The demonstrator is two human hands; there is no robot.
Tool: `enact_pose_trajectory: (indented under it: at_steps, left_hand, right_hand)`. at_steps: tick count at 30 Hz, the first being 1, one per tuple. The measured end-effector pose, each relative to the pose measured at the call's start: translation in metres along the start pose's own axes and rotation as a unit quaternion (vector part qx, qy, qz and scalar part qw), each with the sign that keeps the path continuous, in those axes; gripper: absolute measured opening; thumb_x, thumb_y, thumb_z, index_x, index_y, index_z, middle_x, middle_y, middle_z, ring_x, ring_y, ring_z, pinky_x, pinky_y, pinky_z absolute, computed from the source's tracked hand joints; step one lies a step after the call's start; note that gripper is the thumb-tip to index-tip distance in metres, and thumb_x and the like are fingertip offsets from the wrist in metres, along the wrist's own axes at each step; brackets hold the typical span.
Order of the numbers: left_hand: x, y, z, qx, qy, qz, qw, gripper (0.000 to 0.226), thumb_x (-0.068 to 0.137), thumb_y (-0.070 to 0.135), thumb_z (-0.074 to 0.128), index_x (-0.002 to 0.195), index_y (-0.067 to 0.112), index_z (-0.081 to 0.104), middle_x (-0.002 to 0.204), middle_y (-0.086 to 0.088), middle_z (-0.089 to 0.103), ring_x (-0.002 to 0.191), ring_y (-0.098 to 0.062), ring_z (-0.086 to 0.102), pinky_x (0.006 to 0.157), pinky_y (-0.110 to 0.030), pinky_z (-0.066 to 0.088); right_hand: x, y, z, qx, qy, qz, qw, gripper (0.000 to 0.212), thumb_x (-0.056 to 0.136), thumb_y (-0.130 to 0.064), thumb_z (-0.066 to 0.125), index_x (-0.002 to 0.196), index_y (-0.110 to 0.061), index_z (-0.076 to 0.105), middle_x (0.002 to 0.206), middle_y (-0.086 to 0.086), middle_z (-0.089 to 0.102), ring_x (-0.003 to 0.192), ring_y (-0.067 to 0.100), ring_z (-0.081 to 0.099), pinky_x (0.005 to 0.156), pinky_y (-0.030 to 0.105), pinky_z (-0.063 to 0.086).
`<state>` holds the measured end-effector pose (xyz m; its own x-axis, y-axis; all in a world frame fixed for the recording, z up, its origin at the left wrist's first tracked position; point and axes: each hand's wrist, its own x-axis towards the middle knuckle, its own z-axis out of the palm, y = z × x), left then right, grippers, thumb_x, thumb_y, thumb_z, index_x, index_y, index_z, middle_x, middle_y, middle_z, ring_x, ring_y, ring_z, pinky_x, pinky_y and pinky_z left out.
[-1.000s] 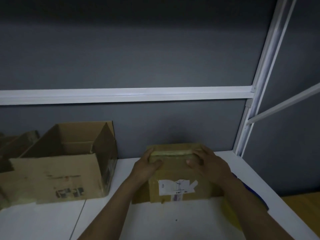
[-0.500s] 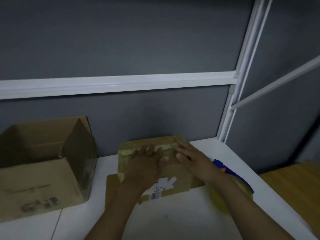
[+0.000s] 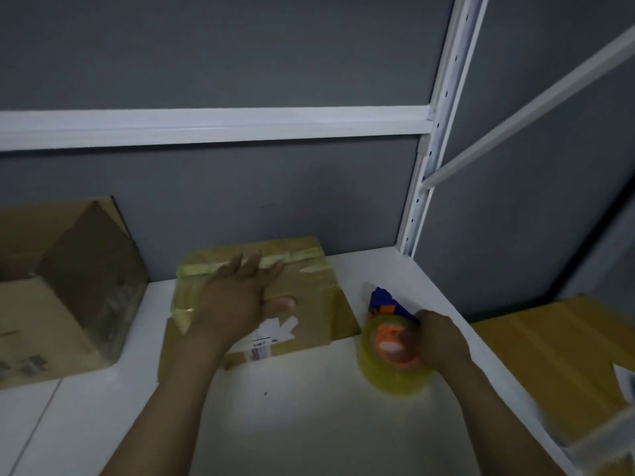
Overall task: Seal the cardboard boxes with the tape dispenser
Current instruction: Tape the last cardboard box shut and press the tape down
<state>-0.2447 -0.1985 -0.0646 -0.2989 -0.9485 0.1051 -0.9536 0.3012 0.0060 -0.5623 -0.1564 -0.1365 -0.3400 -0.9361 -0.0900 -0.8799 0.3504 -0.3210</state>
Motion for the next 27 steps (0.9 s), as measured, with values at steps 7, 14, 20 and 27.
enact_pose_trajectory:
  at_steps: [7, 14, 20, 27]
  left_hand:
    - [-0.003, 0.009, -0.007, -0.066, -0.015, -0.055, 0.996, 0.126, 0.034, 0.102, -0.014, 0.147, 0.054, 0.014, 0.161, 0.016, 0.004, 0.149, -0.011, 0.001, 0.118, -0.032, 0.016]
    - [-0.004, 0.012, -0.014, -0.114, -0.025, -0.071, 0.991, 0.123, 0.037, 0.105, -0.002, 0.146, 0.053, 0.021, 0.160, 0.018, 0.007, 0.148, -0.007, 0.003, 0.117, -0.030, 0.013]
    - [-0.006, 0.004, -0.016, -0.116, -0.025, -0.048, 0.992, 0.128, 0.037, 0.105, -0.004, 0.148, 0.048, 0.023, 0.160, 0.015, 0.007, 0.148, -0.007, 0.002, 0.117, -0.025, 0.006]
    - [-0.008, 0.001, -0.023, -0.315, 0.073, -0.043, 0.945, 0.081, 0.076, 0.088, 0.014, 0.130, 0.041, 0.052, 0.133, 0.017, 0.055, 0.132, -0.010, 0.045, 0.101, -0.006, 0.029]
  right_hand:
    - [0.006, -0.013, -0.041, 0.167, 0.056, -0.096, 0.980, 0.021, 0.088, -0.033, 0.066, 0.080, -0.016, 0.054, 0.066, -0.005, 0.055, 0.058, 0.008, 0.051, 0.047, 0.021, 0.034]
    - [-0.012, -0.078, -0.123, 0.254, 0.102, -0.244, 0.930, 0.029, 0.082, -0.046, 0.069, 0.087, -0.020, 0.057, 0.073, -0.005, 0.058, 0.066, 0.006, 0.055, 0.054, 0.012, 0.044]
    - [0.017, -0.153, -0.120, 0.243, 0.221, -0.300, 0.896, 0.035, 0.085, -0.037, 0.067, 0.109, -0.016, 0.054, 0.087, -0.004, 0.056, 0.072, 0.011, 0.053, 0.055, 0.017, 0.033]
    - [0.051, -0.173, -0.090, 0.159, 0.168, -0.417, 0.879, 0.048, 0.074, -0.038, 0.077, 0.109, -0.015, 0.053, 0.115, 0.004, 0.060, 0.097, 0.022, 0.058, 0.078, 0.038, 0.050]
